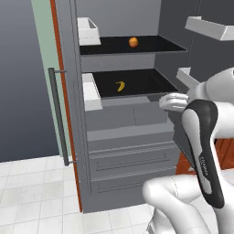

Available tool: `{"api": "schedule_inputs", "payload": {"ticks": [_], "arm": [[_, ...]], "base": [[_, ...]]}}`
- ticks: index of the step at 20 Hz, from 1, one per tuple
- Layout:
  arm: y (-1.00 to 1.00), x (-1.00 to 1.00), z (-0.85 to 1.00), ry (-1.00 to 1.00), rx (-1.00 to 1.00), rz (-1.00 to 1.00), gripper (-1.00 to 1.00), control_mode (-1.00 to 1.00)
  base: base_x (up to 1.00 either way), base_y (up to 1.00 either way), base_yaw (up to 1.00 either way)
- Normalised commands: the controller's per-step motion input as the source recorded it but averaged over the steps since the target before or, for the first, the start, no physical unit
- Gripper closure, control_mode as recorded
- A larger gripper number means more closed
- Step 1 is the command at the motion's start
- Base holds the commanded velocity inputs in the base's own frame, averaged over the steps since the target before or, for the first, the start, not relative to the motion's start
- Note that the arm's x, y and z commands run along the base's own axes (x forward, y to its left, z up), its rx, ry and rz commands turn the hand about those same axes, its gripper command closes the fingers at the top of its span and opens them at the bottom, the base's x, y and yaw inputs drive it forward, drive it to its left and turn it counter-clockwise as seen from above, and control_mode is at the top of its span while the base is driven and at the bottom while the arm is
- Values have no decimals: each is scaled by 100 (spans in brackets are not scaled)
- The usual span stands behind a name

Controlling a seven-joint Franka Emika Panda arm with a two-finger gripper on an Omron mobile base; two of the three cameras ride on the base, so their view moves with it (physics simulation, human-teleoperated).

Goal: Retrieve the peach and banana from the fridge and place them into the bowl on the dining table.

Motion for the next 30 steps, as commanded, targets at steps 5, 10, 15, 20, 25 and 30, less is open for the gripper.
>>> {"api": "schedule_inputs", "payload": {"ticks": [5,10,15,20,25,30], "arm": [[-1,-68,-5,0,-19,1,-100,-100],[-2,-45,-1,-14,-5,0,-100,-100],[-12,-12,0,-13,4,0,-100,-100],[0,0,-3,-10,0,-1,-100,-100],[0,0,0,-3,0,0,-100,-100],[0,-5,0,-14,0,0,-100,-100]], "base": [[0,0,0],[0,0,0],[0,0,0],[0,0,0],[0,0,0],[0,0,0]]}}
